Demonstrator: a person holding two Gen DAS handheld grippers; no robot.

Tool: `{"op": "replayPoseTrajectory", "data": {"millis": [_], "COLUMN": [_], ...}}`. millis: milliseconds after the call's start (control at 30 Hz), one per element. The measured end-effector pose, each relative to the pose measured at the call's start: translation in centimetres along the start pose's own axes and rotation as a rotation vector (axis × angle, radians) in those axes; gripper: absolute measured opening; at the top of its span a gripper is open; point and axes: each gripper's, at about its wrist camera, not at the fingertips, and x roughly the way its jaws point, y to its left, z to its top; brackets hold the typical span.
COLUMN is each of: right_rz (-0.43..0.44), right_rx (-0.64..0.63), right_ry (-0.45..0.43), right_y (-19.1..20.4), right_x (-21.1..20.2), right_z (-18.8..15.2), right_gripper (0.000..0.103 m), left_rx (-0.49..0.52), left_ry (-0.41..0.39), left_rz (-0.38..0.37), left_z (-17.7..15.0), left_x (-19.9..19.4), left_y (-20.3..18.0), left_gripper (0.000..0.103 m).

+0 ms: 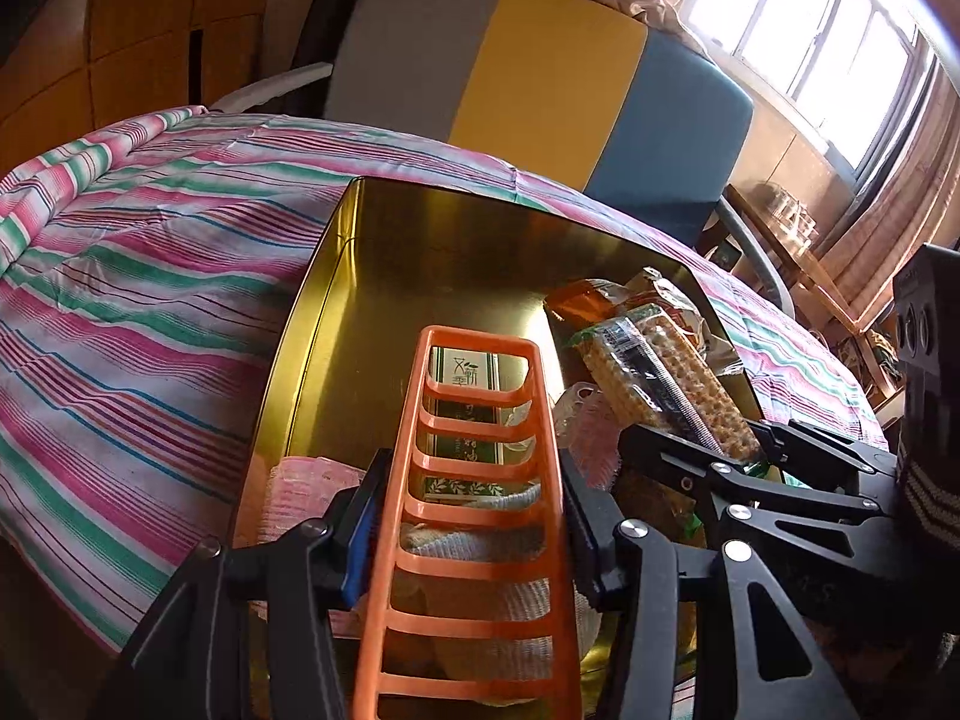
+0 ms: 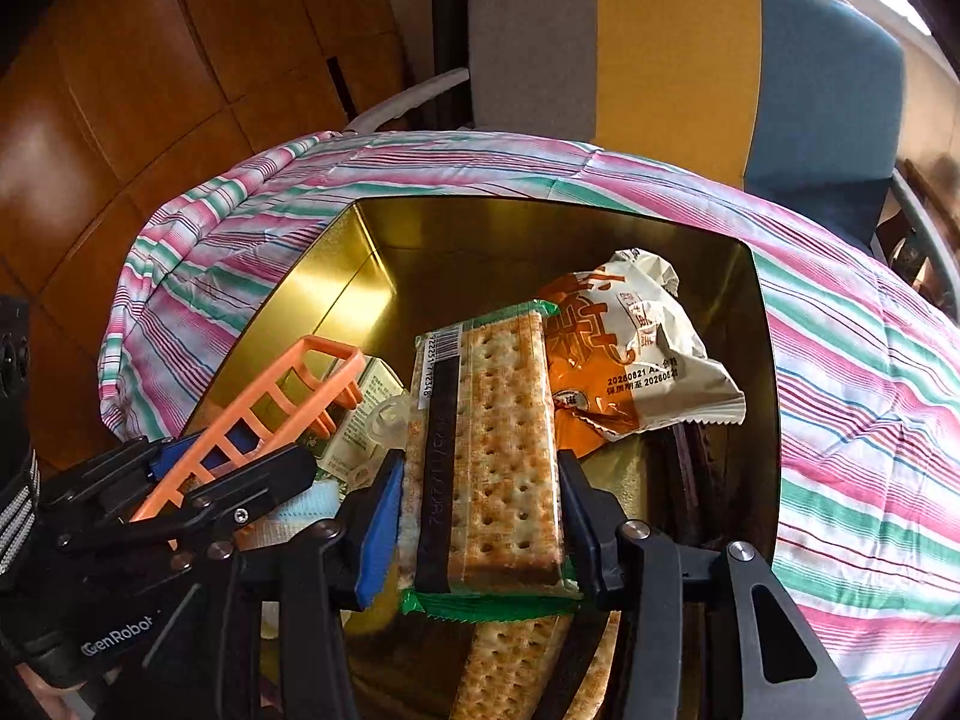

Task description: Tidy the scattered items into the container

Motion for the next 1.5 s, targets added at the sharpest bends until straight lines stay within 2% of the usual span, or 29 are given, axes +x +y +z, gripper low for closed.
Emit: {"op": "replayPoseTrajectory", "data": {"millis": [300,400,1033,1267,1500], "right_rz": [0.033,0.039,0.034,0.028,0.017], "right_rx": [0.036,0.05,0.067,0.055,0.061], "right_ry": [-0.03,-0.046,-0.108,-0.113,-0.122], "right_y": [-0.6,-0.8,-0.4,0.3,0.4], "right_x": [-0.8,-1.3,-4.5,-4.9,-5.8], "right_z": [-0.2,-0.2,-2.2,-3.2,-3.6], "right_gripper": [0.052,0.059,0.059,0.059,0.06], "left_rx": [0.004,0.004,-0.02,-0.014,-0.032], "left_ry": [-0.006,-0.018,-0.083,-0.044,-0.093], "left_rz": [0.025,0.034,0.073,0.082,0.085], "left_z": [-0.2,-0.1,-1.0,-1.5,-1.7], "left_x": [-0.2,-0.6,-3.4,-2.2,-3.7], "left_y": [-0.2,-0.2,1.1,1.2,1.8], "left_gripper": [0.051,0.052,0.054,0.054,0.057]}}
